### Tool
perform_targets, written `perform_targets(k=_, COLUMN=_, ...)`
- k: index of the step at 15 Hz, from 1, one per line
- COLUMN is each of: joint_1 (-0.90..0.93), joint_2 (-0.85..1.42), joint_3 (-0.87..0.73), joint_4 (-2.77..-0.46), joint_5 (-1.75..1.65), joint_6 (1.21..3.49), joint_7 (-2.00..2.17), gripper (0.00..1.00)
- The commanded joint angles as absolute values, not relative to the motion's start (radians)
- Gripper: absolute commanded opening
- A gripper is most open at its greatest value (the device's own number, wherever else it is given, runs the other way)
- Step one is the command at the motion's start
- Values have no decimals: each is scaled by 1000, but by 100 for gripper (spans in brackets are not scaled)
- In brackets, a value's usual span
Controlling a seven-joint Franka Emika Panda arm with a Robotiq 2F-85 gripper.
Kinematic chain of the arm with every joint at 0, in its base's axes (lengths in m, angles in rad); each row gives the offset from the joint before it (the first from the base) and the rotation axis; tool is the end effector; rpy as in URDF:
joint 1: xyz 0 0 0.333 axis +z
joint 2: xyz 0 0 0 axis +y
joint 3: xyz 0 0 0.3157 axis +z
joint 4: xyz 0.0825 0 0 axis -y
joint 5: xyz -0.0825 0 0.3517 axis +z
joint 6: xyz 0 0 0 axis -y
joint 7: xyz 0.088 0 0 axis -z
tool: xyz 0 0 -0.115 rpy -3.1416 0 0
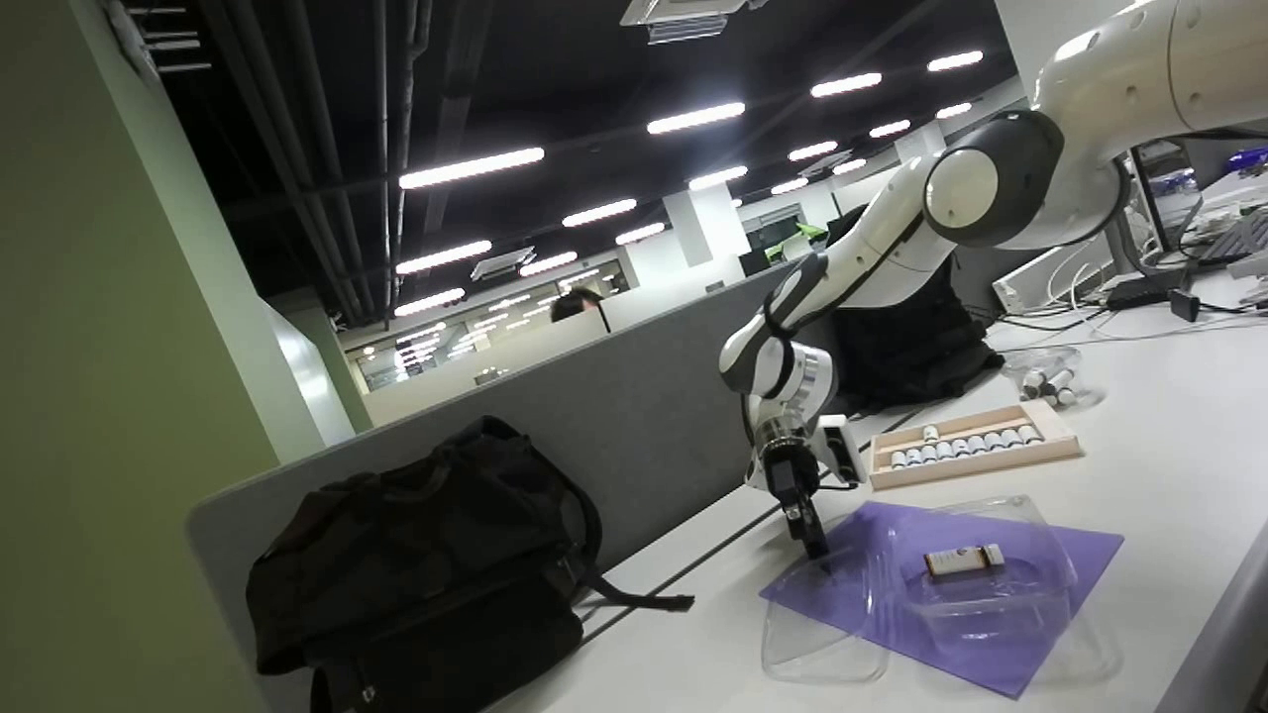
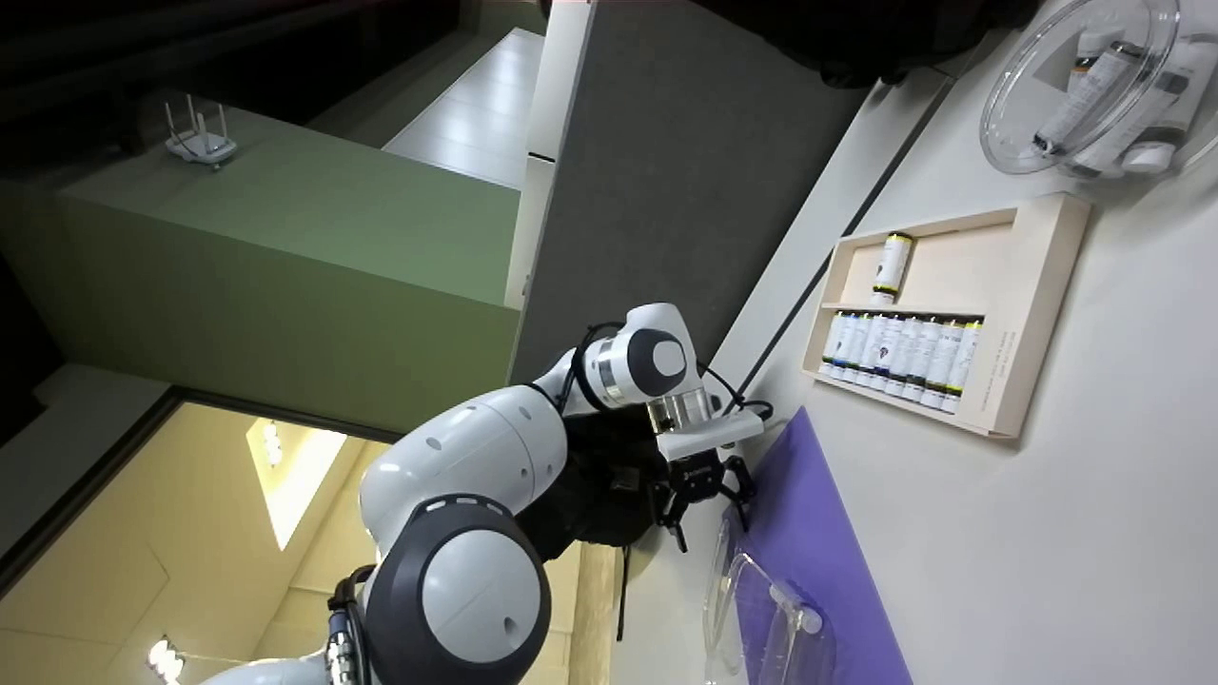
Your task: Close the lid on the clear container
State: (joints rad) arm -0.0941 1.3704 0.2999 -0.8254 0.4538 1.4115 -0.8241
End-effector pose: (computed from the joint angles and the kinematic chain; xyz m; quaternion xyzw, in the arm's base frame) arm 0.6546 0.1145 0.0773 -0.7925 -0.3349 0.1933 0.4717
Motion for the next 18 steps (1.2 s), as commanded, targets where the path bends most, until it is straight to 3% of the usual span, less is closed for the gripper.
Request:
perform_targets(k=1, joint_1=-112, joint_2=1400, joint_3=327, joint_4=-757, joint_5=504, joint_6=1385, joint_7=-790, gripper=100)
perform_targets(k=11, joint_1=-236, joint_2=1458, joint_3=426, joint_4=-692, joint_5=749, joint_6=1092, joint_7=-732, gripper=100)
perform_targets(k=18, joint_1=-206, joint_2=1458, joint_3=395, joint_4=-745, joint_5=749, joint_6=1043, joint_7=-636, gripper=100)
